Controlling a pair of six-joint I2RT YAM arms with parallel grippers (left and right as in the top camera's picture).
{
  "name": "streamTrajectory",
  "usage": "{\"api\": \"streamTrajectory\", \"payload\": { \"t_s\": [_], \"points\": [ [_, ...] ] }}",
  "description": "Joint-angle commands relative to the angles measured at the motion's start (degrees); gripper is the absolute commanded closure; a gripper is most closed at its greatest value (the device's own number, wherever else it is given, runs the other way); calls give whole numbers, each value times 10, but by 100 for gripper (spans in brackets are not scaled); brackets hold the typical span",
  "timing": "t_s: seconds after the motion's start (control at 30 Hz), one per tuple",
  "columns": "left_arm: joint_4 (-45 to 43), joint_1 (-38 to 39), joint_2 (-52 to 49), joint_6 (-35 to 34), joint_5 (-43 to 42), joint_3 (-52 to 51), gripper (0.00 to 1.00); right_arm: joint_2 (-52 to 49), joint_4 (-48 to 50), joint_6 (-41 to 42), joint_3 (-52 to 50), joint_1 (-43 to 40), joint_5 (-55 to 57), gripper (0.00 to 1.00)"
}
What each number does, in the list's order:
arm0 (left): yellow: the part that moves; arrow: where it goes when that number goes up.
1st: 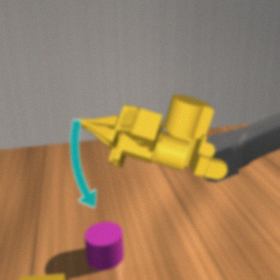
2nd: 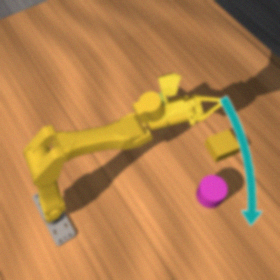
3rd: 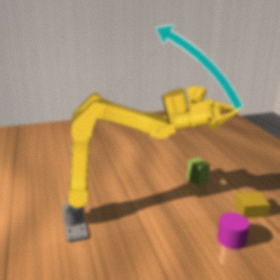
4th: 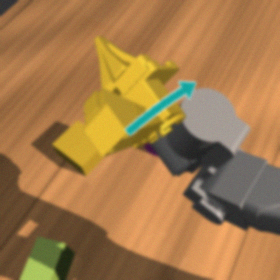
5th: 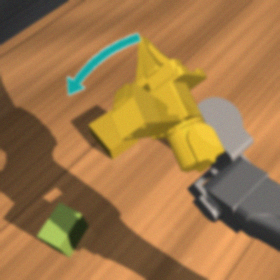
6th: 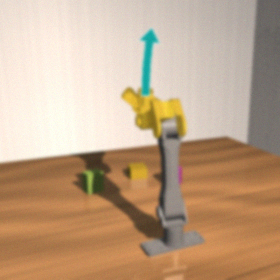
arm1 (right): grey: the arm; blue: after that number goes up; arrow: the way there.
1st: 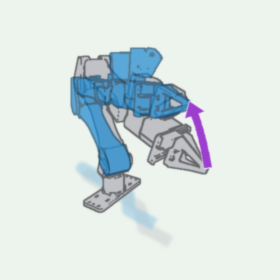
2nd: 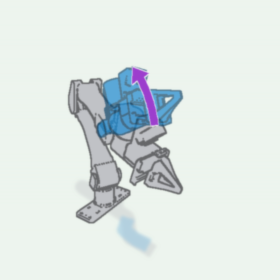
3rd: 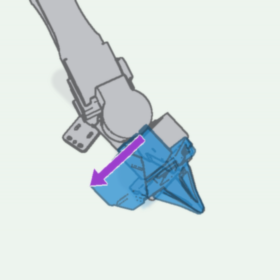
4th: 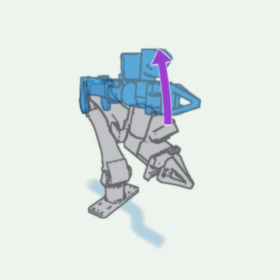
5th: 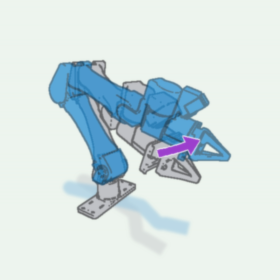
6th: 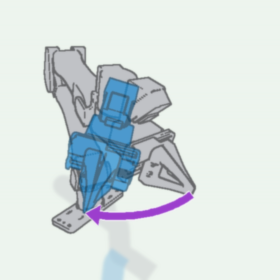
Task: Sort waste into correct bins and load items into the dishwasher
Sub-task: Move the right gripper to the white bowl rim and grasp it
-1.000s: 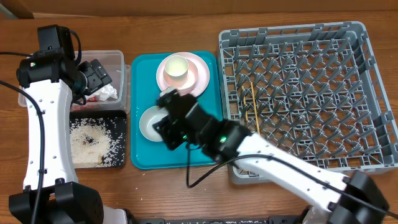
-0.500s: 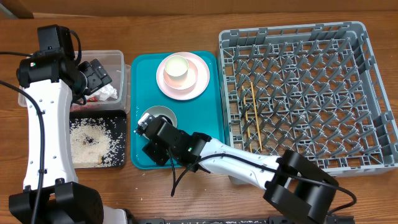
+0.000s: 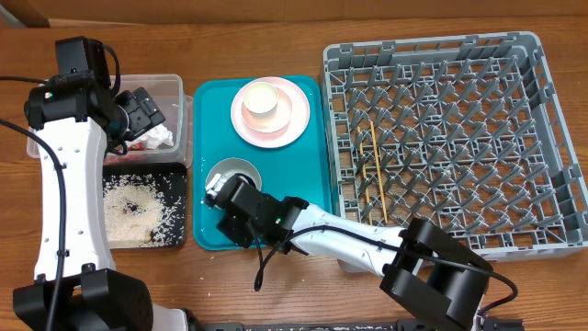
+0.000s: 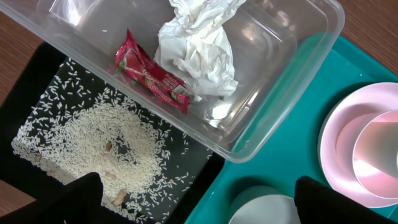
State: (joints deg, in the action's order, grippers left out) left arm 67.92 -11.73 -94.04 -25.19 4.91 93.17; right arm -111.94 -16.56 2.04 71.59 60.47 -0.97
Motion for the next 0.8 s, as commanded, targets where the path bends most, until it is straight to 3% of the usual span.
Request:
{"api": "streamTrajectory", "payload": {
  "t_s": [0.0,0.07,0.37,0.63,0.77],
  "points": [
    [-1,1,-2,-8,-3,13,0,-3,-7,-6,0,-1,24,50],
    [-1,1,-2,-8,-3,13,0,-3,-7,-6,0,-1,29,55],
    [-1,1,-2,-8,-3,13,0,24,-68,-6,11,-1,72,56],
    [-1,1,-2,-8,-3,13,0,64,-135,-6,12,-1,128,66],
    [-1,1,-2,-8,-3,13,0,84,-167,-6,12,-1,140,66]
  ]
}}
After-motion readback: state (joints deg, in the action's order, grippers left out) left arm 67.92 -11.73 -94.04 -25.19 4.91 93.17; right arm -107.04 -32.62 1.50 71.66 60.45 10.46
